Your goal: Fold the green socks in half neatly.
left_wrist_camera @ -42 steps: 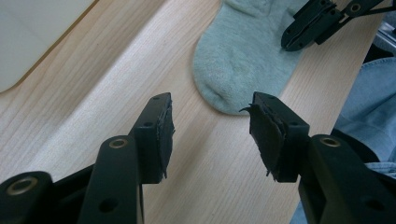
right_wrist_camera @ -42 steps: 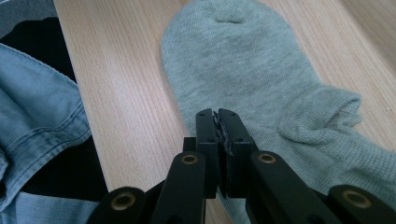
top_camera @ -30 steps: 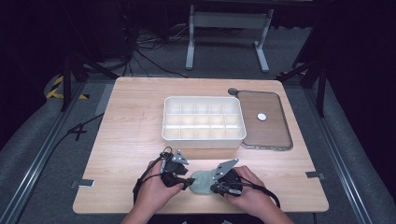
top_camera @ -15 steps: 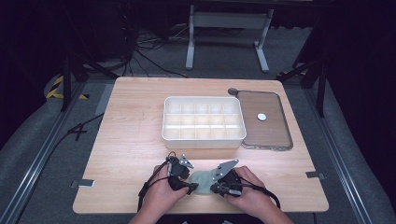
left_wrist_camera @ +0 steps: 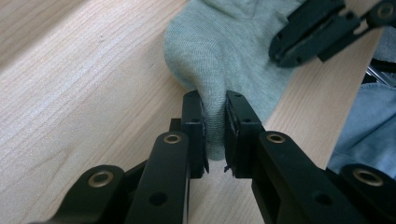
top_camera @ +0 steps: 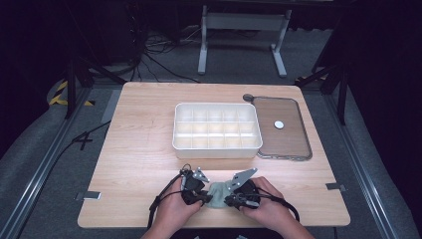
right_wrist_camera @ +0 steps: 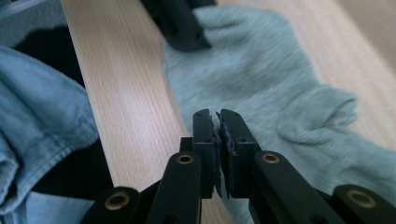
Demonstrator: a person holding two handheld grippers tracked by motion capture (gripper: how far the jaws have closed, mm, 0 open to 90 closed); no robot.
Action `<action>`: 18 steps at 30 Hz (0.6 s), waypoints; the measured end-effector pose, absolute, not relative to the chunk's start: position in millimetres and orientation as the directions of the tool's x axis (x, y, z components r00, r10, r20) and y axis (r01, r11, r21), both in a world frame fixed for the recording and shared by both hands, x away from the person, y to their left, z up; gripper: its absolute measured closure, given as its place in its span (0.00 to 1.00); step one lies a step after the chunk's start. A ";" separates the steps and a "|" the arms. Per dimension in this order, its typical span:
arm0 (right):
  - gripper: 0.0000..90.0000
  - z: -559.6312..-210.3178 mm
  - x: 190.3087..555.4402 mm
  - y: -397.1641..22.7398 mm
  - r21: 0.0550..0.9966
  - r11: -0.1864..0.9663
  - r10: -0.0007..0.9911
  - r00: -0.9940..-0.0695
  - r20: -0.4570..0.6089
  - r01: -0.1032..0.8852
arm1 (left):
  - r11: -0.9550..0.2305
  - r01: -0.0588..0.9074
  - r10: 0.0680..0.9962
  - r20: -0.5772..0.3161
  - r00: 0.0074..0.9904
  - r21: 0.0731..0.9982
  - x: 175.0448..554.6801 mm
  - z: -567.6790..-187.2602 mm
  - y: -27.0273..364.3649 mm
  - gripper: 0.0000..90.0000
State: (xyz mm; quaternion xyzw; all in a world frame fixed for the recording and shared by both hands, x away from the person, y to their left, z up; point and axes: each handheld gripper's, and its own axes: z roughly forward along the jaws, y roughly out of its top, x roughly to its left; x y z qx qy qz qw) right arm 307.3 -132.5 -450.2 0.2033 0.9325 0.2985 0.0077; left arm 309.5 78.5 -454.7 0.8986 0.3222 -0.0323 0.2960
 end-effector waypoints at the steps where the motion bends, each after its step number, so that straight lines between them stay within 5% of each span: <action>1: 0.95 -447.4 308.5 -134.3 0.585 0.716 0.398 -0.911 0.107 0.382 | -0.617 0.596 0.559 -0.246 0.792 0.515 309.2 -453.8 78.5 0.89; 9: 0.96 -457.1 310.8 -132.5 0.566 0.732 0.421 -0.905 0.064 0.381 | -0.652 0.585 0.528 -0.266 0.807 0.482 307.5 -442.3 82.5 0.89; 18: 0.98 -457.6 304.7 -124.8 0.570 0.739 0.387 -0.919 0.076 0.358 | -0.619 0.542 0.464 -0.293 0.836 0.568 303.7 -429.9 78.8 0.89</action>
